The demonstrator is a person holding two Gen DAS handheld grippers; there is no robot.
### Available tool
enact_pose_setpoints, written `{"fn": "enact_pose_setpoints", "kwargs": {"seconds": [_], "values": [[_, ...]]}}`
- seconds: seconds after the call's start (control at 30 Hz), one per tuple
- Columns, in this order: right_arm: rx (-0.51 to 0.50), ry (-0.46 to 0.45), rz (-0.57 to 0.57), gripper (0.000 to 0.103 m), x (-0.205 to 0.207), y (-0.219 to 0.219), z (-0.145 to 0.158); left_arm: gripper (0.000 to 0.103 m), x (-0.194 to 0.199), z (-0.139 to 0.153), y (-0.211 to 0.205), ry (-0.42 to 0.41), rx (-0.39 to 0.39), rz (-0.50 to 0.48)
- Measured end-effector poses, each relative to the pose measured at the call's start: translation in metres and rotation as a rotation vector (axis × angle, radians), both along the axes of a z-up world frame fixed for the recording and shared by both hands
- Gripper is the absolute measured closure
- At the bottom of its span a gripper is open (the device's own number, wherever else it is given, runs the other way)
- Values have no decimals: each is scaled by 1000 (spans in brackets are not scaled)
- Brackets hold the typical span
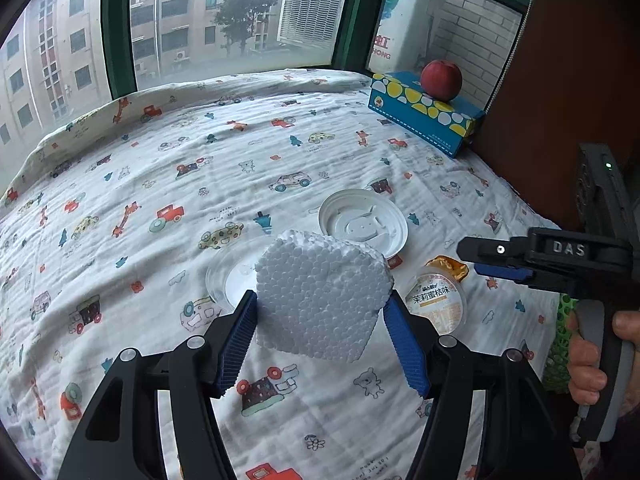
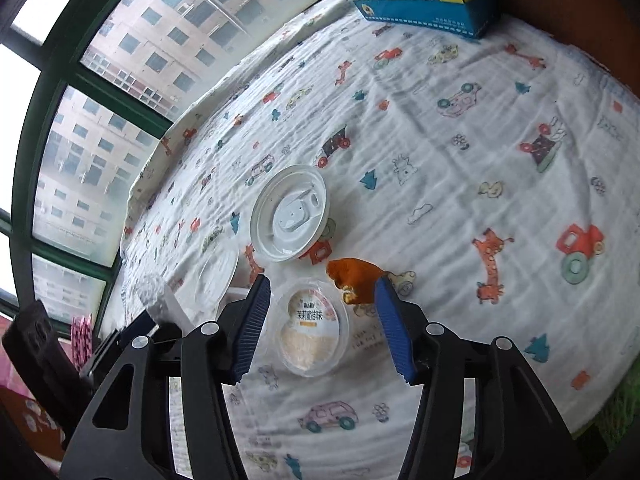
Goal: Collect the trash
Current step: 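Grasp the white foam block with the left tool while the right tool grasps the orange peel, then carry the foam block and orange peel over the green basket with both tools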
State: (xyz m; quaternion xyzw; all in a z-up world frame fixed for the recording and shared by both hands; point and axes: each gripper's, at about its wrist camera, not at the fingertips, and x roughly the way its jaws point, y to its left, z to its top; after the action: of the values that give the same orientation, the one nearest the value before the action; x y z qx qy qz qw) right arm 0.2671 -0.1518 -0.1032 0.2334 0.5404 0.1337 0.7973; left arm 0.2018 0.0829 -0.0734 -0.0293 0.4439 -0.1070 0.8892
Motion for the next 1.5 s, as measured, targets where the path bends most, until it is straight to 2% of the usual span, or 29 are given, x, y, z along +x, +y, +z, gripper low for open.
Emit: {"fn": "enact_pose_setpoints", "kwargs": {"seconds": [0.23, 0.37, 0.57, 0.7, 0.97, 1.17, 1.5], "values": [[-89, 68, -70, 49, 17, 8, -8, 41, -3, -4, 6, 4, -11, 1], [-101, 81, -77, 49, 17, 5, -14, 41, -4, -5, 8, 5, -21, 4], [-103, 119, -94, 52, 17, 1, -30, 41, -5, -8, 8, 11, -31, 3], [-47, 146, -114, 59, 18, -3, -36, 41, -6, -9, 6, 18, -32, -1], [-16, 78, -134, 68, 8, -13, -21, 41, -11, -2, -1, 2, -29, -15], [18, 12, -153, 69, -8, -37, 3, 41, -15, 8, -15, -13, -35, -34], [-30, -93, -195, 69, -59, -95, 44, 41, -24, 22, -70, -31, -40, -133]]}}
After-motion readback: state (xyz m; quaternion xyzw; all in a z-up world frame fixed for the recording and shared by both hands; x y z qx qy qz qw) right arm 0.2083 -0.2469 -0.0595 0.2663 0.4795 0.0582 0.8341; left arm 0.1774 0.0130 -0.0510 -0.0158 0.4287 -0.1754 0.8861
